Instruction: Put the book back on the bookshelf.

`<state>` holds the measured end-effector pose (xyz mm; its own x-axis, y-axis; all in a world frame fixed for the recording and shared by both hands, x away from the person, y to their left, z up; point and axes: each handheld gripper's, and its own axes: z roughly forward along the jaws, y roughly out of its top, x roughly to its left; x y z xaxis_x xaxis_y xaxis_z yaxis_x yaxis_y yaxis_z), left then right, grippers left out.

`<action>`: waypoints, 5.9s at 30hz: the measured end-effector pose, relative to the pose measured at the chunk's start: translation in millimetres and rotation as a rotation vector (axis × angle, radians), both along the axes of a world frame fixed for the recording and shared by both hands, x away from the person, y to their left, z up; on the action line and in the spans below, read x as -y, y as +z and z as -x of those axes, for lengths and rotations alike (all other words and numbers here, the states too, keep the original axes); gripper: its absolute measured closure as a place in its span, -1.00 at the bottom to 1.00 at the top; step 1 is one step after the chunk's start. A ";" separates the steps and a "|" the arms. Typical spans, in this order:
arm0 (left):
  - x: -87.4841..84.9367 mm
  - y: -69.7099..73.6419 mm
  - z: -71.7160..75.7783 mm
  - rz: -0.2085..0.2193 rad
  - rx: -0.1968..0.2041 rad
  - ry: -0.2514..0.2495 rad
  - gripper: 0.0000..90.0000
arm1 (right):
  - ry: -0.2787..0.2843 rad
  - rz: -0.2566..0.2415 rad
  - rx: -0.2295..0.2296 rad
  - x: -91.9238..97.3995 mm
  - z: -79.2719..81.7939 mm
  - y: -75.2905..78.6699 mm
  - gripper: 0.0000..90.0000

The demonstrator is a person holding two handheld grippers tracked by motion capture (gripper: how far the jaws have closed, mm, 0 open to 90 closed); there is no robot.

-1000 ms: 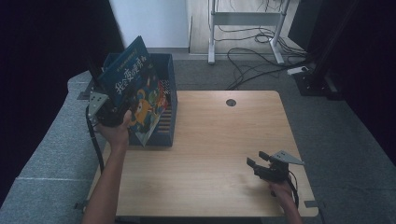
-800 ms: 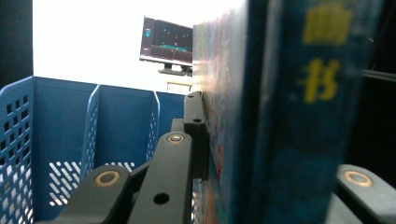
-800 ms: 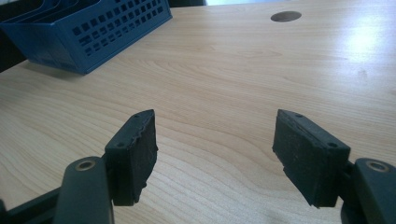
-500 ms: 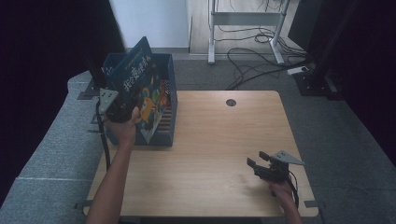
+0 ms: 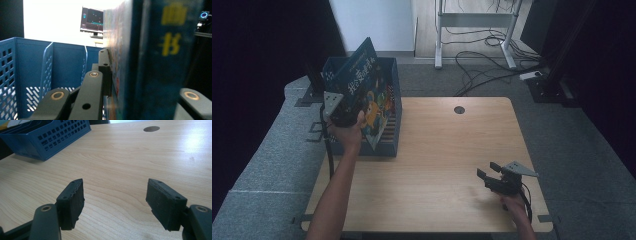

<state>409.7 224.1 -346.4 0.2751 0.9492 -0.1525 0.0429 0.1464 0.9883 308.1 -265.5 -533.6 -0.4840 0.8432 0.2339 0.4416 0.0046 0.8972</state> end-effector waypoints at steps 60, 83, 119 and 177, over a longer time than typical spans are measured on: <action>30.2 -29.3 -31.8 -0.015 0.079 0.085 0.82 | -0.003 0.006 -0.003 1.9 -0.9 -0.6 -0.32; 47.6 -74.1 -43.1 -0.107 -0.030 0.063 0.81 | 0.003 0.013 0.010 1.1 -0.4 -1.2 -0.32; 54.3 -91.7 -18.1 -0.185 -0.072 -0.061 0.50 | -0.002 0.027 0.007 -0.1 0.3 -3.9 -0.32; 14.1 -134.0 94.7 -0.153 -0.297 -0.394 -0.39 | 0.036 0.049 -0.001 -8.1 -4.7 -4.8 -0.33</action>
<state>315.0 210.0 -480.4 0.5824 0.7997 -0.1456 0.3477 -0.0832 0.9339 312.8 -257.4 -538.3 -0.5143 0.8356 0.1931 0.4409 0.0644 0.8953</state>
